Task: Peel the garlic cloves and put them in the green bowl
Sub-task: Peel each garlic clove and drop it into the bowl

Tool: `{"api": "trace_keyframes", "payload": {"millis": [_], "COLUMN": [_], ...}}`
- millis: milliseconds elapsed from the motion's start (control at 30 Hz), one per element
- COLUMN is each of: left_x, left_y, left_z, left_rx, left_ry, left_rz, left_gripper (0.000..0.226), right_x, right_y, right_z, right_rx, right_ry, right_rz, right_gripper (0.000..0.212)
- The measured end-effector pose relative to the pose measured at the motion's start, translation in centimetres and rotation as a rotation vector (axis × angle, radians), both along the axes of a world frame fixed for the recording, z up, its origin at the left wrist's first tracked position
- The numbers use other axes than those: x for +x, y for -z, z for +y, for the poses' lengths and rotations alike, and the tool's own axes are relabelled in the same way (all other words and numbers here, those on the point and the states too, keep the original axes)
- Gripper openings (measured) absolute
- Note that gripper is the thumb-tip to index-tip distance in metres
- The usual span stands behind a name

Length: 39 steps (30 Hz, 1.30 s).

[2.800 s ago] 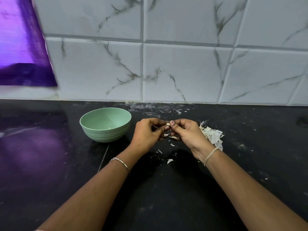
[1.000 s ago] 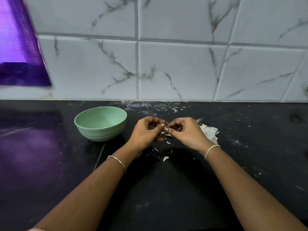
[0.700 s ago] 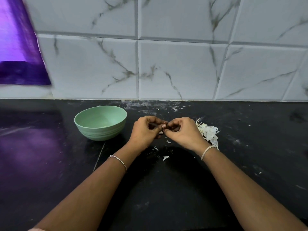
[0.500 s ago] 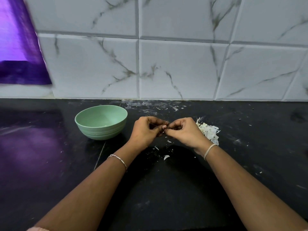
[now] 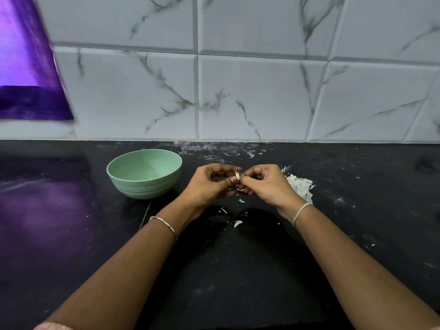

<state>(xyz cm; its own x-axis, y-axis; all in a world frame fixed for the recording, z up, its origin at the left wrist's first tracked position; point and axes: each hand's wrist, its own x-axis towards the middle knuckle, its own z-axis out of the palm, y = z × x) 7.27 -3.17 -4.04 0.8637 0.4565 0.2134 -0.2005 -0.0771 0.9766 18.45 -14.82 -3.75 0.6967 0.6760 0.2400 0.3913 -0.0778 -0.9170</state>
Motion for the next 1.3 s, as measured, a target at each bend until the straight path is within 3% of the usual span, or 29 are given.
{"api": "trace_keyframes", "payload": {"millis": [67, 133, 200, 267, 367, 833, 1300], "left_x": [0.09, 0.4, 0.61, 0.62, 0.53, 0.34, 0.35], "left_y": [0.03, 0.14, 0.21, 0.13, -0.07, -0.21, -0.14], "left_z": [0.15, 0.28, 0.0, -0.4, -0.34, -0.25, -0.28], "left_rx": [0.051, 0.274, 0.456, 0.503, 0.528, 0.41, -0.014], "left_ry": [-0.027, -0.145, -0.266, -0.329, -0.385, -0.304, -0.103], "left_rz": [0.01, 0.031, 0.038, 0.028, 0.03, 0.026, -0.021], "left_gripper": [0.018, 0.019, 0.019, 0.017, 0.015, 0.018, 0.008], "right_x": [-0.01, 0.06, 0.25, 0.43, 0.33, -0.14, -0.09], "right_y": [-0.23, -0.24, 0.03, 0.18, 0.07, -0.13, -0.12], "right_z": [-0.19, -0.25, -0.21, -0.24, -0.25, 0.09, 0.27], "right_rx": [-0.006, -0.02, -0.032, -0.016, 0.057, 0.121, 0.107], "right_ry": [-0.048, -0.063, 0.009, 0.076, 0.042, 0.079, 0.14], "right_rz": [0.035, 0.045, -0.07, -0.151, -0.111, -0.184, -0.283], "right_gripper": [0.011, 0.018, 0.019, 0.024, 0.012, 0.008, 0.024]}}
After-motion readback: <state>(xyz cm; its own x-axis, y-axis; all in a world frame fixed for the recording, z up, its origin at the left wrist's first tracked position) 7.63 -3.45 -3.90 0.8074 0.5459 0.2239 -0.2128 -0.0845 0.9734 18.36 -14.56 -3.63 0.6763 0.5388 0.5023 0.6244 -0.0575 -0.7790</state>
